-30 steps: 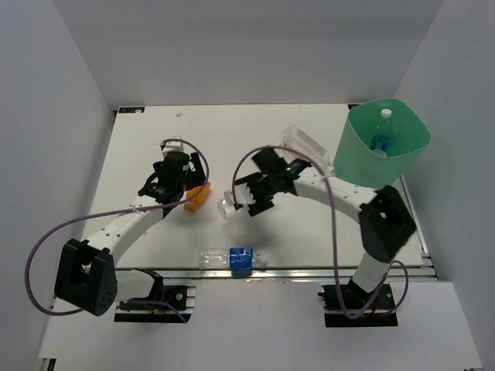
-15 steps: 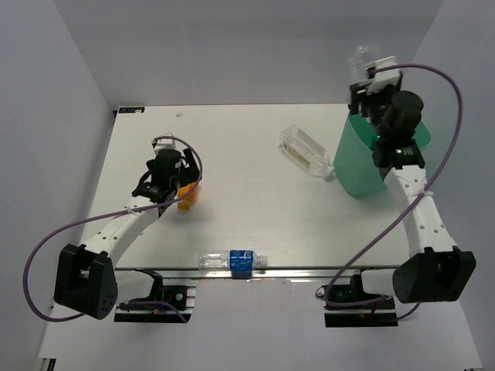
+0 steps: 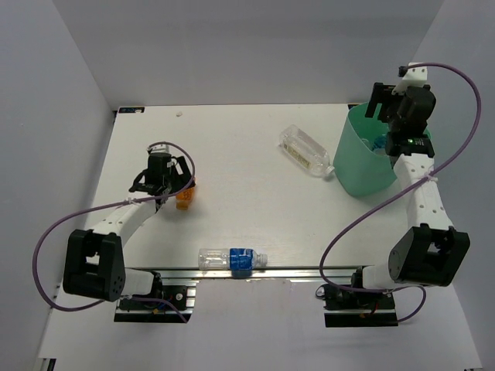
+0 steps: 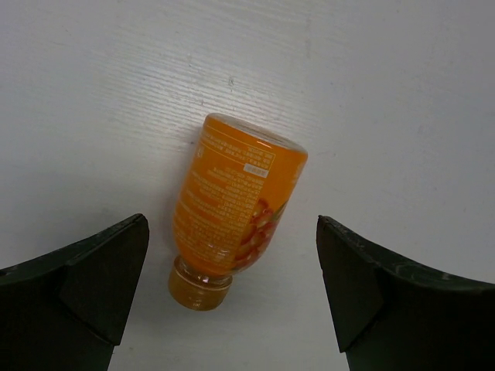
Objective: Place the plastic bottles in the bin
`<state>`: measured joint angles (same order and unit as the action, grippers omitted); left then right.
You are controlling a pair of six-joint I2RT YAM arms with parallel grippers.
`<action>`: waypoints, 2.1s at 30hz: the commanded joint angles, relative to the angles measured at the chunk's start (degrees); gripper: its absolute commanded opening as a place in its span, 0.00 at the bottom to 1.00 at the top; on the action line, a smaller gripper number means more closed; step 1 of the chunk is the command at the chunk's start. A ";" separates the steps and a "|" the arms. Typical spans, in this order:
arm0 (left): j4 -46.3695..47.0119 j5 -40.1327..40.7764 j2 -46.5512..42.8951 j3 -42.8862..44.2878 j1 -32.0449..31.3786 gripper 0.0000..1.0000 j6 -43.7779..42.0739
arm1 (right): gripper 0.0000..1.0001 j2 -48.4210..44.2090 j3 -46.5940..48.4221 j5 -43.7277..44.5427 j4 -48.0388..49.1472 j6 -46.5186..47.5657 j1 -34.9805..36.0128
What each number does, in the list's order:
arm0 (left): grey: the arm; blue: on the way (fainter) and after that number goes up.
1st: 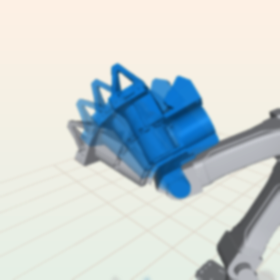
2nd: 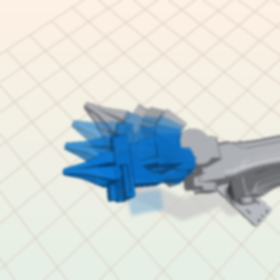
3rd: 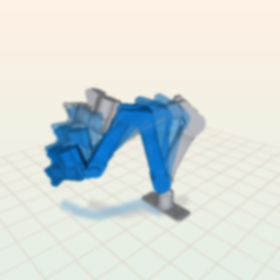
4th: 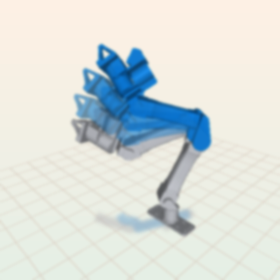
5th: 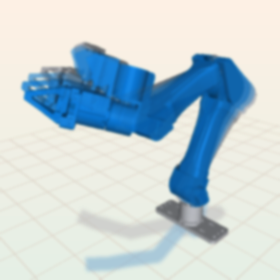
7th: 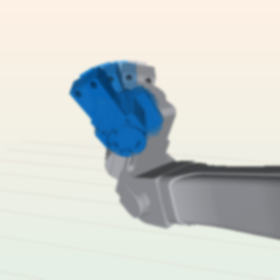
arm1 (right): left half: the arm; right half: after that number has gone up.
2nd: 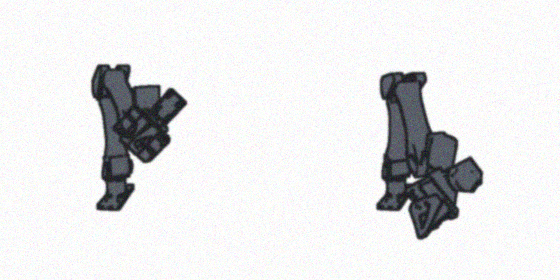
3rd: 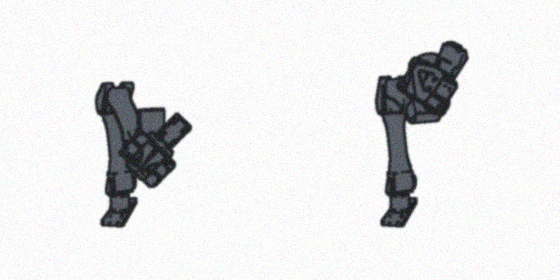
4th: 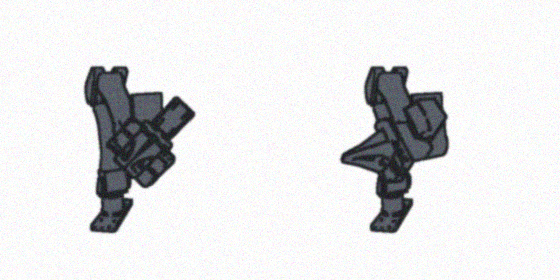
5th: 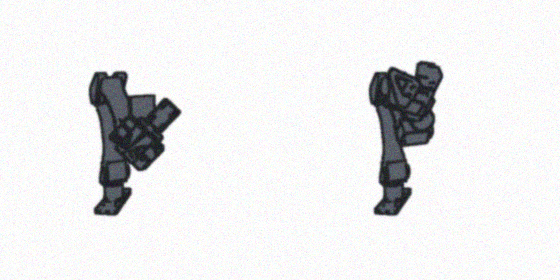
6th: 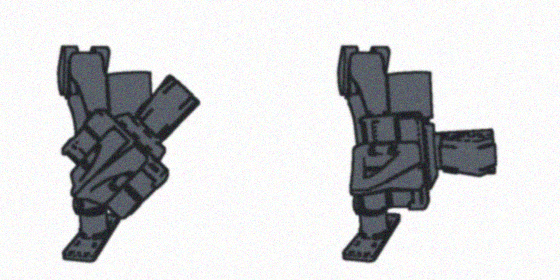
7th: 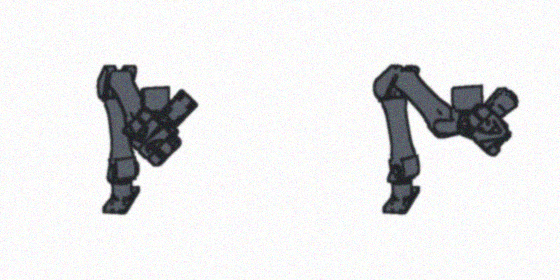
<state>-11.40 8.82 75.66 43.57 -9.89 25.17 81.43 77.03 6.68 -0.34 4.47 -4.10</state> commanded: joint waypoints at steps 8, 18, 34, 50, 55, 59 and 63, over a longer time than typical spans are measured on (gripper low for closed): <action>1.56 -5.91 10.46 2.04 -0.13 0.98 -4.51 | 0.90 -6.98 -1.80 -11.76 3.86 -2.62 0.05; 4.43 -18.03 8.82 5.47 -0.22 0.44 -5.74 | 0.89 -6.28 0.67 -41.03 -4.15 -2.53 1.46; 10.69 -43.79 2.04 13.21 -13.58 0.29 -20.86 | 0.89 -0.04 -16.46 -56.08 36.52 -33.10 28.35; 13.59 -45.04 -2.53 10.83 -16.56 0.28 -22.53 | 0.89 9.27 -15.78 -54.32 42.80 -39.81 34.07; 12.54 -42.48 -1.92 12.59 -16.56 0.28 -21.13 | 0.82 9.71 -14.02 -52.65 36.39 -35.77 35.74; 13.42 -44.06 -2.00 12.42 -16.65 0.28 -21.04 | 0.34 9.37 -14.28 -50.36 34.25 -33.38 36.27; 12.98 -43.62 -1.92 12.24 -16.74 0.54 -20.95 | 0.03 7.70 -15.60 -48.95 36.72 -33.38 36.18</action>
<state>1.08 -34.89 74.56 53.47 -26.22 3.68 91.39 60.64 -46.00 34.94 -31.53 31.55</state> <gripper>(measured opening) 0.725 0.702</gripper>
